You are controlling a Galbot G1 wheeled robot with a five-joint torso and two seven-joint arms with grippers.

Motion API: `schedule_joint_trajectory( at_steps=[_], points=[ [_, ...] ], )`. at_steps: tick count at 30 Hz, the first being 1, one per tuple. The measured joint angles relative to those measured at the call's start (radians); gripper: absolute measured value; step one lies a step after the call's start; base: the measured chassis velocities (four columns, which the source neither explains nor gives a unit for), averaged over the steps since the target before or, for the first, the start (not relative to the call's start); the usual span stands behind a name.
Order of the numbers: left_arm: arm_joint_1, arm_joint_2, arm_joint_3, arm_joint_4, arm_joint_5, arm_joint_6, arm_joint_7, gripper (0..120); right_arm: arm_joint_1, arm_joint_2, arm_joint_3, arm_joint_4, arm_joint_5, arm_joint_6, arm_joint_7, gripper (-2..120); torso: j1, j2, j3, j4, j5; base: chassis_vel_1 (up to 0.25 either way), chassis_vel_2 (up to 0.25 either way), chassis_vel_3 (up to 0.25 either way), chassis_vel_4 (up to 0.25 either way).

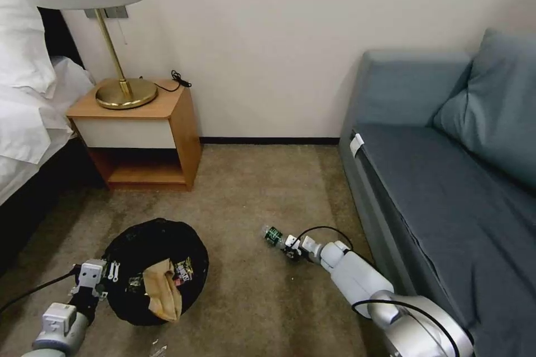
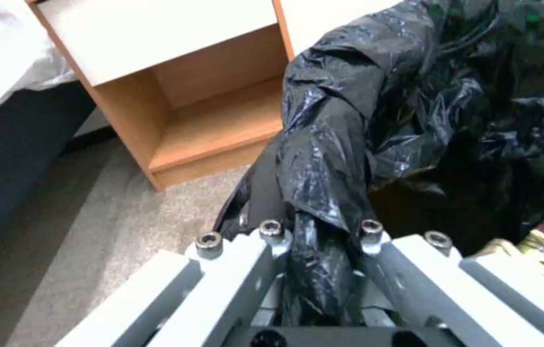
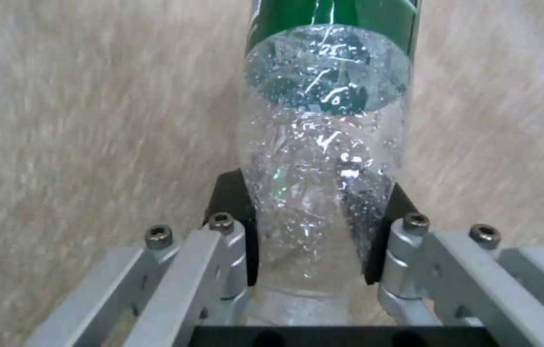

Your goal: Pick up the trash bin, then pick up the garbage on the floor and place it into the trash bin.

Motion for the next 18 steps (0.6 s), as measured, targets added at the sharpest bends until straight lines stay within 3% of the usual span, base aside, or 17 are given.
schedule_joint_trajectory(
  at_steps=[9, 11, 13, 14, 18],
  points=[
    [-0.02, 0.001, 0.007, 0.013, 0.005, 0.0, -0.001, 4, -0.032, -0.115, -0.145, 0.304, 0.147, 0.024, -0.062, 26, 0.0, 0.001, 0.0, -0.0002, -0.0002, 0.0, 0.0, 0.0, 0.0],
    [-0.03, 0.005, 0.011, 0.019, 0.008, 0.003, -0.002, 4, -0.043, -0.171, -0.208, 0.467, 0.23, -0.004, -0.074, 26, 0.0, 0.0, 0.0, 0.0, -0.0001, 0.0, 0.0, 0.0, 0.0],
    [-0.035, 0.007, 0.011, 0.021, 0.008, 0.004, -0.002, 4, -0.044, -0.188, -0.221, 0.508, 0.251, -0.013, -0.074, 26, 0.0, 0.001, 0.0, 0.0001, 0.0, 0.0, 0.0, 0.0, 0.0],
    [-0.044, 0.01, 0.013, 0.026, 0.008, 0.006, -0.004, 4, -0.046, -0.237, -0.255, 0.606, 0.303, -0.038, -0.077, 26, 0.0, 0.001, 0.0, 0.0, 0.0, 0.0, 0.0, 0.0, 0.0],
    [-0.057, 0.013, 0.017, 0.032, 0.008, 0.011, -0.006, 4, -0.047, -0.328, -0.296, 0.758, 0.375, -0.086, -0.075, 26, -0.001, 0.001, 0.0, -0.0004, -0.0006, 0.0, 0.0, 0.0, 0.0]
  ],
)
